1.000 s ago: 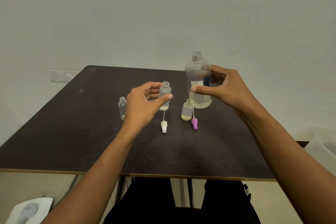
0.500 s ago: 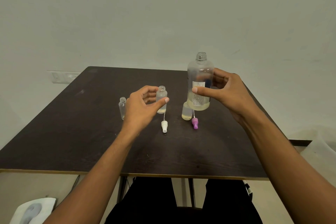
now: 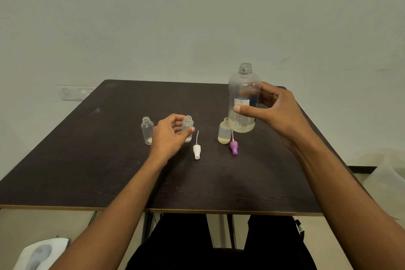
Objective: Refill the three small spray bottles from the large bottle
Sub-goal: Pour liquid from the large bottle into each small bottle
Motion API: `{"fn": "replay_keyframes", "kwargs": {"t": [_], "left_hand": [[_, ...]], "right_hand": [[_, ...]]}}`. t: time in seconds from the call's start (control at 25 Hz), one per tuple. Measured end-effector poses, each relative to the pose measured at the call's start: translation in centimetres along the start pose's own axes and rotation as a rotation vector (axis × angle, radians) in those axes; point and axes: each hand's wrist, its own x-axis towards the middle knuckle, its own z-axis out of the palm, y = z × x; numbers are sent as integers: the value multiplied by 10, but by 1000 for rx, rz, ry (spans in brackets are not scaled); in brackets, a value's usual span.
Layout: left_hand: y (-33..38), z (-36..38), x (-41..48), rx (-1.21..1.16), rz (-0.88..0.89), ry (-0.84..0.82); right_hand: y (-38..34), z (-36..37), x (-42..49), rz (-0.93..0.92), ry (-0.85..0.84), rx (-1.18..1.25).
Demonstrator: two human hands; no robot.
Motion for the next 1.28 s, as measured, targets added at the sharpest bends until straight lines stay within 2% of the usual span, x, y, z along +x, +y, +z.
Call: {"fn": "replay_keyframes", "kwargs": {"t": [0.56, 0.96, 1.28], "left_hand": [[-8, 8, 5, 89, -43, -3], [0, -2, 1, 188, 9, -11], [30, -76, -12, 285, 254, 263]], "right_hand": [[8, -7, -4, -50, 8, 30], [6, -4, -2, -55, 9, 26], [2, 9, 0, -65, -17, 43]]}}
